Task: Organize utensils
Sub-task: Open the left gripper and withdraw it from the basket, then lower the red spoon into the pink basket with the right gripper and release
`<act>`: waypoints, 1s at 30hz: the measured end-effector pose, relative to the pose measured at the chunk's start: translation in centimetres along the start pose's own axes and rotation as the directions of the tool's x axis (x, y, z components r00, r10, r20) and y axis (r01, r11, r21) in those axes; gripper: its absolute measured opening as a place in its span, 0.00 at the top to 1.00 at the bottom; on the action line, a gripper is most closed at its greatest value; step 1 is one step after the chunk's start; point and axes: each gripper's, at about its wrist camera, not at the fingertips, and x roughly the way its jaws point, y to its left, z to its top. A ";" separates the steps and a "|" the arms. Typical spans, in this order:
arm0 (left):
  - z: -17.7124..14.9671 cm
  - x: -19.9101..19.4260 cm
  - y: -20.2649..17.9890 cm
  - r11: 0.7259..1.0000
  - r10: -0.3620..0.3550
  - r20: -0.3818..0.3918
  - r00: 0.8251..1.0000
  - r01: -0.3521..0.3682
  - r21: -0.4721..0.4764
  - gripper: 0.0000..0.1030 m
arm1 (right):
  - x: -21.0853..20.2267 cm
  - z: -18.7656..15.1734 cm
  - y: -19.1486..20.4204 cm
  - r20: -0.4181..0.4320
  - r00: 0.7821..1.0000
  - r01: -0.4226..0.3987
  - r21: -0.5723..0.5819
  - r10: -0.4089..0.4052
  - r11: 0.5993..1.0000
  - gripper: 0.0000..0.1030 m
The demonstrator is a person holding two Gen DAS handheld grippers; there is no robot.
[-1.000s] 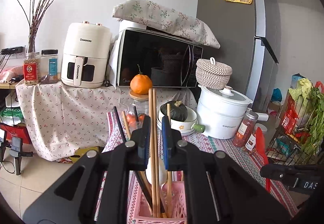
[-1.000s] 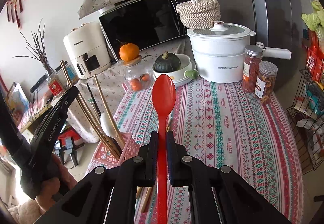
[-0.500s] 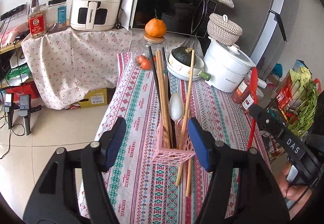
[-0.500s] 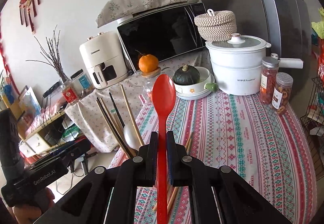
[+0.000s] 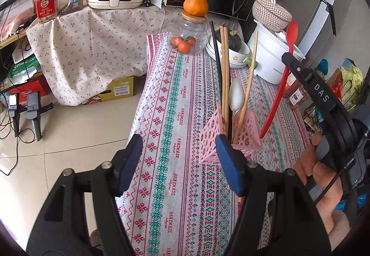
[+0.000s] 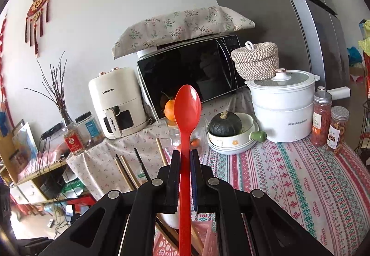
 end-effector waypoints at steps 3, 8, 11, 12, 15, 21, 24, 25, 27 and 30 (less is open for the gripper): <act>0.2 0.2 0.4 1.000 0.000 -0.010 1.000 0.000 -0.008 0.36 | 0.8 -1.3 0.8 0.000 1.000 0.015 -0.044 -0.015 0.999 0.92; 0.2 0.4 0.6 1.000 0.007 -0.020 1.000 -0.007 -0.021 0.35 | 1.1 -3.9 1.7 -0.025 0.999 0.028 -0.139 -0.032 0.990 0.92; 0.2 0.7 0.6 1.000 0.009 -0.030 1.000 -0.010 -0.028 0.35 | 0.7 -4.9 2.0 -0.044 0.999 0.017 -0.175 -0.025 0.984 0.92; 0.2 0.9 0.6 1.000 0.008 -0.035 0.999 -0.009 -0.029 0.33 | 0.5 -5.0 2.0 -0.049 0.999 0.013 -0.176 -0.022 0.984 0.91; 0.1 0.9 0.5 0.999 0.004 -0.041 0.999 -0.006 -0.032 0.27 | -0.2 -4.4 1.6 -0.066 0.998 -0.001 -0.164 -0.009 0.986 0.85; -0.1 0.8 -0.1 1.000 0.013 -0.052 0.999 -0.015 -0.025 0.20 | -2.5 -1.8 -0.7 -0.086 0.996 0.006 -0.139 -0.018 0.990 0.46; -0.4 0.9 -0.7 1.000 0.009 -0.070 0.997 -0.010 -0.020 0.18 | -3.7 -0.6 -2.5 -0.121 0.992 0.014 -0.129 -0.030 0.992 0.26; -0.6 1.0 -0.9 1.000 0.005 -0.078 0.997 -0.006 -0.017 0.17 | -3.9 -0.3 -3.2 -0.136 0.990 0.026 -0.128 -0.043 0.991 0.19; -0.8 1.1 -1.4 1.000 -0.001 -0.090 0.996 0.001 -0.007 0.16 | -4.4 0.0 -4.5 -0.162 0.984 0.055 -0.121 -0.075 0.991 0.15; -1.2 1.3 -2.3 1.000 -0.002 -0.103 0.995 0.003 0.013 0.14 | -4.5 0.0 -6.4 -0.242 0.965 0.080 -0.102 -0.102 0.992 0.08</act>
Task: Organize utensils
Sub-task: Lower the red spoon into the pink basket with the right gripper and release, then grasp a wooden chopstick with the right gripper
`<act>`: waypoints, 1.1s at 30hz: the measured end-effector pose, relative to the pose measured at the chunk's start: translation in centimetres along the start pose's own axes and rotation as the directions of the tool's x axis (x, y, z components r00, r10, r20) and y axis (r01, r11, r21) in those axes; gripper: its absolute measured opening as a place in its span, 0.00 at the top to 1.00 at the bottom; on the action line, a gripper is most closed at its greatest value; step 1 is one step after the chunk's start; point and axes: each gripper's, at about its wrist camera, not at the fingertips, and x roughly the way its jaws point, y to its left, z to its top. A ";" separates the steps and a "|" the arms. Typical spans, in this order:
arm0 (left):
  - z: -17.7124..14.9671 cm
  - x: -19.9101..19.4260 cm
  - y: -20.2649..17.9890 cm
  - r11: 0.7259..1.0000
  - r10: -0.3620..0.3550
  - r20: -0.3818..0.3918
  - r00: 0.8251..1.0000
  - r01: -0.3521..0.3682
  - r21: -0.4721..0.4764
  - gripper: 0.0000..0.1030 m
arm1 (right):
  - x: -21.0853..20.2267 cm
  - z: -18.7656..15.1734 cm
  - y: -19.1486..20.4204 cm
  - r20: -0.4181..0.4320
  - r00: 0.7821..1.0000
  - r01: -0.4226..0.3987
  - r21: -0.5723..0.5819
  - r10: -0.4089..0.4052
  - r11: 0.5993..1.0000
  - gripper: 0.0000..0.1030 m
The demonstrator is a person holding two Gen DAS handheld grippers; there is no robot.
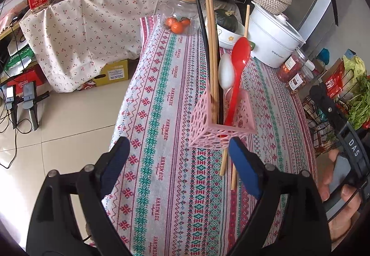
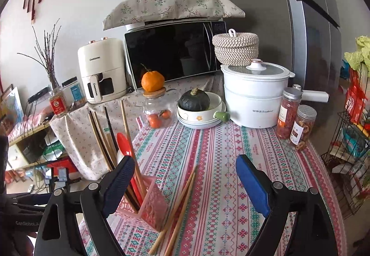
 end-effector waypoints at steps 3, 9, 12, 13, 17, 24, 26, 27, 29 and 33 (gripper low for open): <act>-0.3 0.4 -0.6 1.000 -0.003 -0.018 1.000 0.004 0.012 0.13 | 0.6 -0.8 -1.4 -0.090 0.996 0.017 0.002 -0.017 1.000 0.07; -0.8 1.3 -1.1 1.000 -0.006 -0.060 0.998 0.007 0.026 0.13 | 3.9 -3.1 -3.5 -0.258 0.966 -0.011 0.059 0.026 0.998 0.07; -0.8 1.6 -1.0 1.000 -0.006 -0.070 0.998 0.007 0.023 0.13 | 6.0 -4.1 -4.3 -0.313 0.947 -0.042 0.114 0.076 0.993 0.07; -0.8 1.6 -0.8 1.000 -0.005 -0.073 0.997 0.007 0.019 0.13 | 6.7 -4.3 -4.5 -0.322 0.942 -0.057 0.133 0.098 0.989 0.07; -0.7 1.6 -0.5 1.000 -0.018 -0.081 0.997 0.018 0.004 0.13 | 9.6 -5.0 -4.6 -0.340 0.932 -0.082 0.144 0.127 0.986 0.07; -0.6 1.2 -0.1 0.999 -0.053 -0.084 0.995 0.053 0.001 0.13 | 13.6 -6.0 -3.9 -0.348 0.930 -0.123 0.018 0.122 0.992 0.38; -0.6 1.2 0.1 0.998 -0.057 -0.085 0.995 0.057 0.000 0.13 | 14.2 -6.0 -3.9 -0.341 0.929 -0.149 0.010 0.143 0.989 0.53; -0.6 1.1 0.2 0.998 -0.058 -0.086 0.995 0.059 -0.002 0.13 | 14.5 -6.0 -4.0 -0.338 0.928 -0.161 0.013 0.156 0.987 0.59; -0.6 1.2 0.3 0.998 -0.064 -0.093 0.994 0.064 -0.003 0.13 | 15.1 -5.9 -3.8 -0.333 0.929 -0.171 0.003 0.162 0.985 0.63; -0.6 1.2 0.4 0.997 -0.073 -0.098 0.993 0.073 -0.001 0.13 | 15.8 -5.7 -2.8 -0.329 0.931 -0.183 -0.051 0.157 0.982 0.64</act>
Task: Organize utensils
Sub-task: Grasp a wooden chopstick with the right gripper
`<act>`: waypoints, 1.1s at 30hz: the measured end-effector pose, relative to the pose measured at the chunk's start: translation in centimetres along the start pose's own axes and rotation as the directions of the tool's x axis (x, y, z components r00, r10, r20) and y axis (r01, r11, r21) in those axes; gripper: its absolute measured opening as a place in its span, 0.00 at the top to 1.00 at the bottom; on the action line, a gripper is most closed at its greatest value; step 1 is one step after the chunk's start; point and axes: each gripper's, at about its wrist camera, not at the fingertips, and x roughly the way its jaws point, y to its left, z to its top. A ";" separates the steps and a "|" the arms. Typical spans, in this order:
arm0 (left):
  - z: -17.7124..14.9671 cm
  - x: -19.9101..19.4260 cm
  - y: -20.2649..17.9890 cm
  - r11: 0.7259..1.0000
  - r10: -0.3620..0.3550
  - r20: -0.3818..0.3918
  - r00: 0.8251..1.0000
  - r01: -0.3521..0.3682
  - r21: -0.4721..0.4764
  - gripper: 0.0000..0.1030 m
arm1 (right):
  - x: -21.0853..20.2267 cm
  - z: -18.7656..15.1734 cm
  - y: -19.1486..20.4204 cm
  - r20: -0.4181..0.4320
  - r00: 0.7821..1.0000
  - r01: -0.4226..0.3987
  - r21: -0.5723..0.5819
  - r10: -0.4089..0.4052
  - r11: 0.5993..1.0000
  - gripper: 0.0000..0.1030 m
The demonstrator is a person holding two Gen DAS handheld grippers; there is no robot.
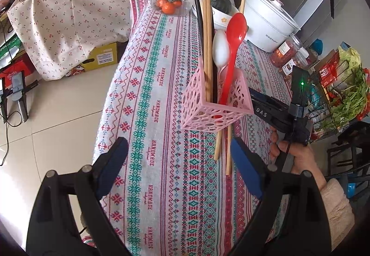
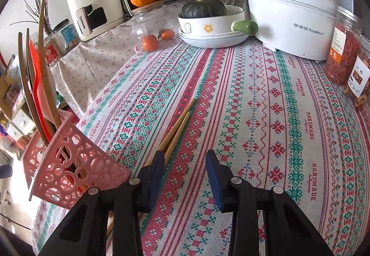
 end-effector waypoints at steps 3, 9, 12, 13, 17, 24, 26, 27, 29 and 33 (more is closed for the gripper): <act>0.0 0.1 -0.1 1.000 -0.002 -0.001 1.000 0.002 0.003 0.13 | 0.6 0.4 0.8 -0.007 1.000 0.000 -0.034 0.000 0.999 0.64; 0.0 0.3 -0.1 1.000 -0.003 -0.008 1.000 0.003 0.004 0.13 | 2.1 0.0 1.7 -0.042 0.997 0.067 -0.123 -0.072 0.990 0.64; 0.1 0.2 -0.1 1.000 -0.006 -0.007 1.000 0.006 0.003 0.13 | 2.1 0.0 2.0 -0.066 0.991 0.105 -0.152 -0.116 0.983 0.65; 0.1 0.2 -0.1 1.000 -0.008 -0.005 1.000 0.008 0.002 0.13 | 2.1 0.0 2.0 -0.071 0.988 0.121 -0.166 -0.134 0.979 0.67; 0.1 -0.5 -0.1 1.000 -0.029 0.011 1.000 0.029 0.002 0.13 | 1.6 0.1 1.0 -0.139 0.978 0.139 -0.118 -0.155 0.983 0.79; -0.3 -2.7 -1.9 0.996 -0.050 0.088 0.995 0.042 0.082 0.13 | -1.0 -1.1 -1.7 -0.244 0.955 0.169 -0.012 -0.167 0.986 0.94; -0.6 -3.4 -2.9 0.991 -0.052 0.114 0.992 0.038 0.128 0.13 | -2.5 -1.3 -2.7 -0.245 0.957 0.171 0.032 -0.158 0.985 0.94; -0.7 -3.7 -3.6 0.987 -0.052 0.127 0.991 0.032 0.155 0.13 | -3.4 -1.3 -3.1 -0.241 0.959 0.169 0.054 -0.151 0.984 0.94; -1.0 -4.3 -5.0 0.977 -0.064 0.143 0.988 0.033 0.209 0.13 | -5.1 -1.5 -3.8 -0.241 0.961 0.161 0.095 -0.134 0.982 0.94; -1.0 -4.8 -8.7 0.946 -0.096 0.157 0.983 0.041 0.320 0.17 | -7.7 -2.2 -4.2 -0.273 0.953 0.164 0.087 -0.135 0.983 0.94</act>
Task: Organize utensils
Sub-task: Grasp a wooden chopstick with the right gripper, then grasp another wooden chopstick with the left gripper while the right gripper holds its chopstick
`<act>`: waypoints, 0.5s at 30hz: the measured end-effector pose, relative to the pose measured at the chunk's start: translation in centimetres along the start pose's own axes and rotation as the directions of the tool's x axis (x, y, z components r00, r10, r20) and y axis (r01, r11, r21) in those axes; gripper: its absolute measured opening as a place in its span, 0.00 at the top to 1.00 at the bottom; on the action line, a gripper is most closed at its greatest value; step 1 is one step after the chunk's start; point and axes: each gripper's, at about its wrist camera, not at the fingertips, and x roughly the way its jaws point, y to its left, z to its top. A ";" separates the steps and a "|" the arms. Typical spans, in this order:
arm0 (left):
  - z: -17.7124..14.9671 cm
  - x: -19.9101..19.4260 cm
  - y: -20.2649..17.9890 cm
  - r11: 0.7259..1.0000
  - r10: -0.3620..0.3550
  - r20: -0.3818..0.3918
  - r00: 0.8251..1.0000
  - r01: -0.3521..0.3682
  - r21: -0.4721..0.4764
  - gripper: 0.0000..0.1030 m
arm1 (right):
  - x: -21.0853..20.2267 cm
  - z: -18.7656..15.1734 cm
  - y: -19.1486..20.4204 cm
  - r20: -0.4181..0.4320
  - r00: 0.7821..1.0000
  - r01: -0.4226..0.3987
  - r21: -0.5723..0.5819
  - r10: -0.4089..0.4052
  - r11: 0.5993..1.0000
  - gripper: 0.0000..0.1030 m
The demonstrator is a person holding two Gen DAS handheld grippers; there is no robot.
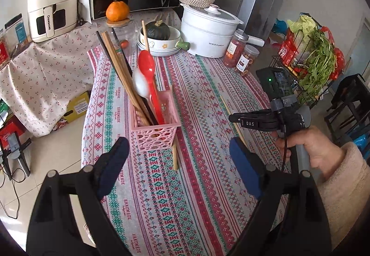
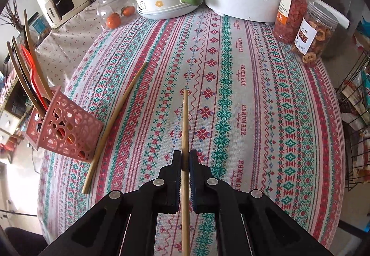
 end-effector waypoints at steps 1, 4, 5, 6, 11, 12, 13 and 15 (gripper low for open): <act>0.4 0.4 -1.0 1.000 -0.001 -0.009 1.000 0.001 0.028 0.22 | -0.4 -0.3 -0.2 0.000 1.000 -0.004 -0.004 0.004 1.000 0.94; 2.1 2.6 -4.3 0.993 0.022 -0.076 0.997 -0.013 0.117 0.37 | -1.2 -0.7 -1.3 -0.007 0.999 -0.044 0.026 0.045 0.999 0.94; 2.9 3.8 -5.3 0.990 0.029 -0.109 0.994 -0.013 0.142 0.39 | -1.4 -0.8 -1.5 -0.005 0.998 -0.056 0.023 0.056 0.998 0.94; 3.7 5.1 -6.2 0.987 0.035 -0.148 0.988 -0.011 0.160 0.43 | -1.6 -0.8 -1.9 -0.004 0.998 -0.062 0.019 0.062 0.998 0.94; 8.6 13.0 -8.1 0.977 0.158 -0.301 0.940 -0.106 0.183 0.54 | -1.7 -0.6 -4.7 -0.016 0.993 -0.118 0.062 0.120 0.991 0.94; 9.4 14.6 -8.1 0.973 0.192 -0.318 0.929 -0.138 0.185 0.56 | -1.6 -0.6 -5.4 -0.019 0.990 -0.136 0.080 0.138 0.987 0.94; 10.2 16.2 -7.9 0.970 0.217 -0.336 0.916 -0.164 0.178 0.57 | -1.3 -0.6 -6.0 -0.023 0.987 -0.154 0.102 0.158 0.983 0.94; 11.2 19.3 -7.3 0.967 0.248 -0.378 0.892 -0.204 0.155 0.61 | -0.7 -0.6 -7.0 -0.037 0.982 -0.179 0.143 0.186 0.973 0.94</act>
